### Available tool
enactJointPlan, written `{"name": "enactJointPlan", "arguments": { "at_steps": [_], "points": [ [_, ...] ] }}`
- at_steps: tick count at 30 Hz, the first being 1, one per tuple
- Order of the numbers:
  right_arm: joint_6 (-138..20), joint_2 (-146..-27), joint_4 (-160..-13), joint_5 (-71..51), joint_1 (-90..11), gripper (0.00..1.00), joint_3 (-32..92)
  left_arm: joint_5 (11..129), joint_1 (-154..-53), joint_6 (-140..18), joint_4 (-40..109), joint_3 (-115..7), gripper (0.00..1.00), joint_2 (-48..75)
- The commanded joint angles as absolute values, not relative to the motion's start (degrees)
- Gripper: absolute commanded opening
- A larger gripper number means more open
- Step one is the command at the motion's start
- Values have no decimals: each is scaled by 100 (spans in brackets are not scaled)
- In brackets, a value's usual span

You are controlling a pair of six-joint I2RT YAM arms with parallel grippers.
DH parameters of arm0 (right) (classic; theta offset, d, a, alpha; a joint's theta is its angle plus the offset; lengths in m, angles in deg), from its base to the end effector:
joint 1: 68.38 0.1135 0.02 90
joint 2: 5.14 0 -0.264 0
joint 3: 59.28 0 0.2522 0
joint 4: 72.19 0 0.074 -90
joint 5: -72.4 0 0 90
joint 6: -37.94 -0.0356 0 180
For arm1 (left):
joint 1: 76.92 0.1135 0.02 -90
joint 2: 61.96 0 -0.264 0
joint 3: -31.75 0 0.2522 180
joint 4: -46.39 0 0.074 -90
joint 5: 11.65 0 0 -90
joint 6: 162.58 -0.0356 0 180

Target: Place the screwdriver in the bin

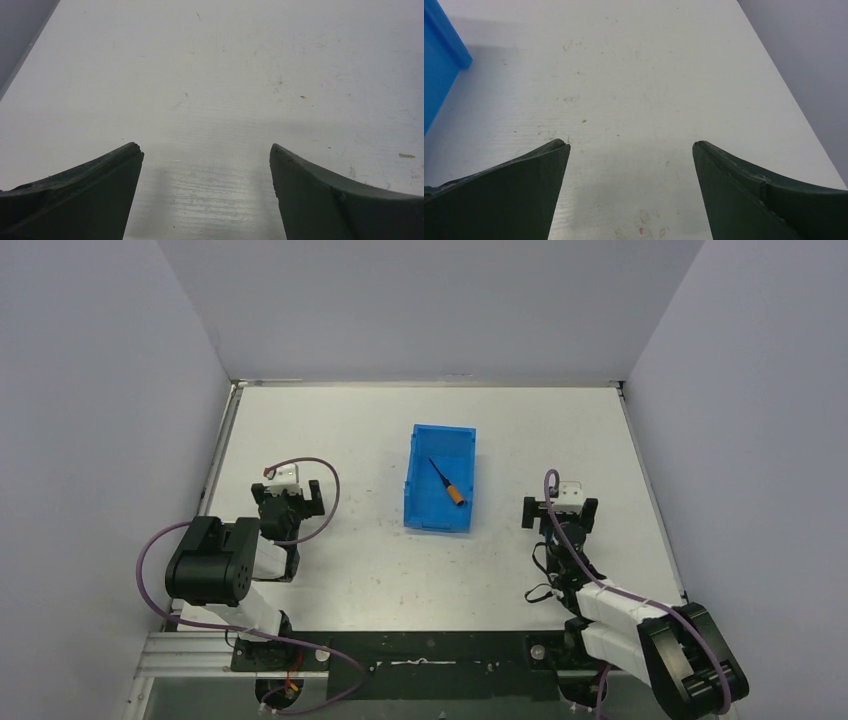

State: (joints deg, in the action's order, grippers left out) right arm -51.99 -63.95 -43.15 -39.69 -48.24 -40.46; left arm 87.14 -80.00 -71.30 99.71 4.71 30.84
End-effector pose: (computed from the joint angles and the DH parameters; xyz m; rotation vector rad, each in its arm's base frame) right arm 0.1751 0.0499 0.1569 -0.0292 1.7482 -0.0836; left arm 0.2430 -0.0076 0.1237 -0.0821 1.7842 0.0824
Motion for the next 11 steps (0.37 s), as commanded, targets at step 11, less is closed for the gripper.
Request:
{"name": "enactJointPlan", "arguments": {
  "at_steps": [11],
  "points": [
    [-4894,-6737,-2570,-3865,-4889,100,-4285,8721,-8026,-7088,10209,349,97,3039]
  ]
}}
